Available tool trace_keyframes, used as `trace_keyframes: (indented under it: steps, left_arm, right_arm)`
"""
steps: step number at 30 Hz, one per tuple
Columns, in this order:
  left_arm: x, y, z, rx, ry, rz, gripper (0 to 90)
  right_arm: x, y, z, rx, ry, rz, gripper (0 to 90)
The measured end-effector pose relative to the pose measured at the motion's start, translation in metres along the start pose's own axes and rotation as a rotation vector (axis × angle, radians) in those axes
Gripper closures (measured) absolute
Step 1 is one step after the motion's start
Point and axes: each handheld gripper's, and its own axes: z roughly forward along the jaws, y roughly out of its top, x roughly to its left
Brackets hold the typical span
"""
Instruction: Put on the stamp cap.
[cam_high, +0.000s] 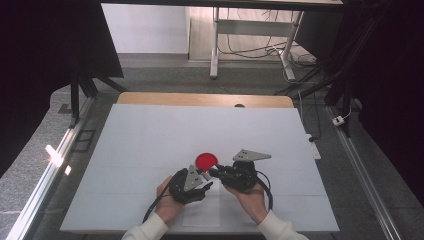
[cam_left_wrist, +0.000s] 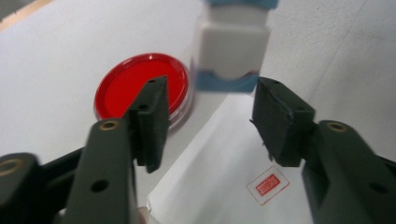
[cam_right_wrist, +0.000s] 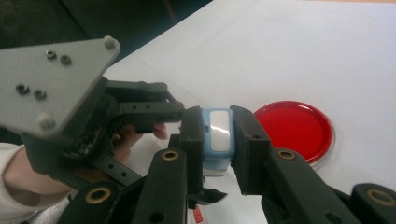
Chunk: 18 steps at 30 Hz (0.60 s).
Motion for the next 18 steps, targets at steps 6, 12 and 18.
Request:
trace_keyframes:
  steps: [6, 12, 18]
  left_arm:
    - [0.007, -0.003, -0.011, 0.01, -0.02, -0.045, 37.8]
    - [0.017, -0.011, -0.03, 0.004, -0.047, -0.094, 37.4]
    - [0.03, -0.022, -0.05, 0.001, -0.064, -0.134, 36.9]
  right_arm:
    - [-0.004, 0.002, -0.003, -0.004, -0.018, -0.04, 75.1]
    - [-0.008, 0.003, -0.007, -0.013, -0.036, -0.065, 75.0]
    - [-0.01, 0.006, -0.011, -0.022, -0.049, -0.084, 75.1]
